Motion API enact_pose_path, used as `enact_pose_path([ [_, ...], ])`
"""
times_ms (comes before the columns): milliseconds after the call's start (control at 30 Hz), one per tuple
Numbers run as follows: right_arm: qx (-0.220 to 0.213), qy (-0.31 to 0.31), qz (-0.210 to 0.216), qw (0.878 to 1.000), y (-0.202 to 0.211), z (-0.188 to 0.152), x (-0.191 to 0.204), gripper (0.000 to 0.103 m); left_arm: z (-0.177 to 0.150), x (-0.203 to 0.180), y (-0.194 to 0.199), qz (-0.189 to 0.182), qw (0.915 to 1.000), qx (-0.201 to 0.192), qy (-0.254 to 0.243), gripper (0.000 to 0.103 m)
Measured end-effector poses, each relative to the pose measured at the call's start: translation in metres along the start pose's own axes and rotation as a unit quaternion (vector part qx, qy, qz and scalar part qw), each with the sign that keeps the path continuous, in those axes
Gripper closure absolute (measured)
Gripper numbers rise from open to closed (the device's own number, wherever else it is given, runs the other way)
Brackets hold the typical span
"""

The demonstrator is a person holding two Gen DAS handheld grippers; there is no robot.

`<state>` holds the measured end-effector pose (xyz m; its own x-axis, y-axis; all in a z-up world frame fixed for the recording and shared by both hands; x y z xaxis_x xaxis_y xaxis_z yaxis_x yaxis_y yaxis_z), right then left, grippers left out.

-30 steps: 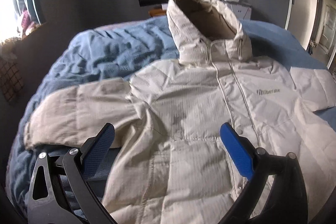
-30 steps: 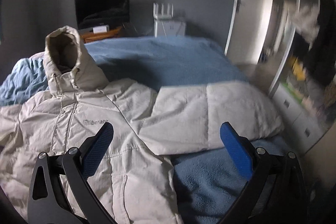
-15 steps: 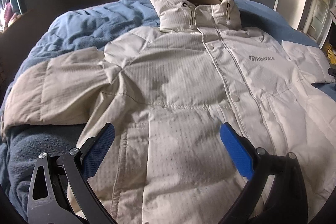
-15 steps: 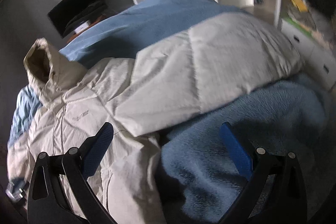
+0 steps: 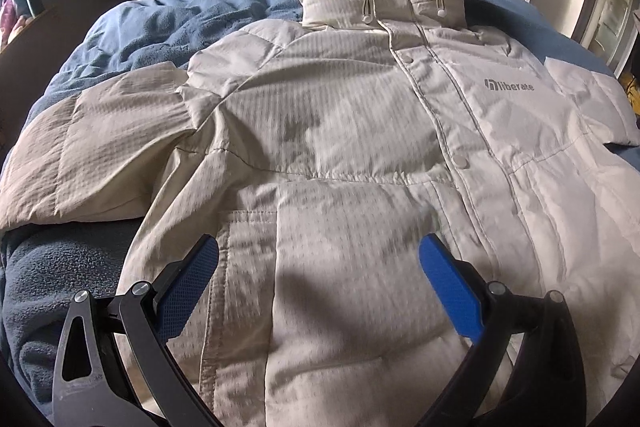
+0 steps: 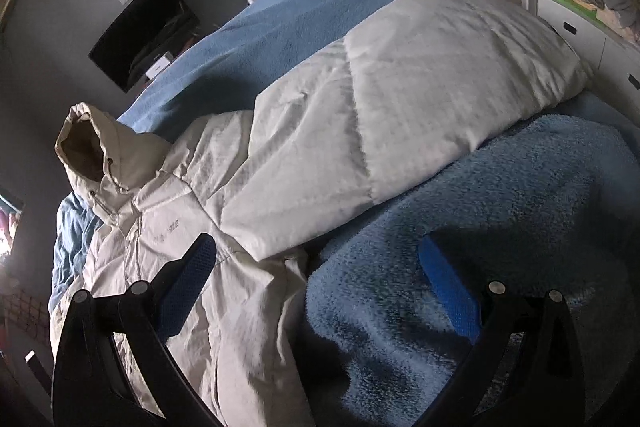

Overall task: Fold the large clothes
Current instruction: 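Move the right gripper to a jacket sleeve and grasp its cuff, then fold the held sleeve across the jacket body with the right gripper, release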

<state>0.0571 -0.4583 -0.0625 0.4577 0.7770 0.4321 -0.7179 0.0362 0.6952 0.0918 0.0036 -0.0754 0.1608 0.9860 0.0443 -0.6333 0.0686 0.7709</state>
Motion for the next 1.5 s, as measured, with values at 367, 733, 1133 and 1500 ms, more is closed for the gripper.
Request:
enact_pose_path([
  [367, 0.093, -0.033, 0.051, 0.994, -0.046, -0.01, 0.019, 0.039, -0.002, -0.006, -0.006, 0.002, 0.9999, 0.005, -0.013, 0.006],
  [733, -0.023, -0.096, 0.033, 0.995, -0.043, 0.041, -0.012, 0.052, -0.004, -0.003, -0.011, -0.003, 0.9999, 0.013, -0.006, 0.006],
  [1133, -0.107, -0.238, -0.005, 0.965, -0.028, 0.072, -0.107, 0.06, -0.004, -0.006, -0.017, -0.01, 0.9997, 0.019, -0.008, 0.006],
  [1500, -0.175, -0.168, -0.045, 0.969, -0.002, 0.097, -0.099, 0.094, -0.005, -0.005, -0.018, -0.012, 0.9997, 0.02, -0.006, 0.006],
])
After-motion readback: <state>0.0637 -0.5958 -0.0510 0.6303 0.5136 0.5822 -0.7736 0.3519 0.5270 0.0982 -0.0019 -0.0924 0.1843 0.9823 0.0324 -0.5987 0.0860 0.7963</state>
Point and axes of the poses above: each gripper's, at about its wrist camera, not at the fingertips, and y roughly against the way its jaws point, x to its left, z to its top, the point moved 5 cm from there along -y, roughly the way its jaws point, and after that the axes turned 6 degrees about -x, right-handed, at the moved point
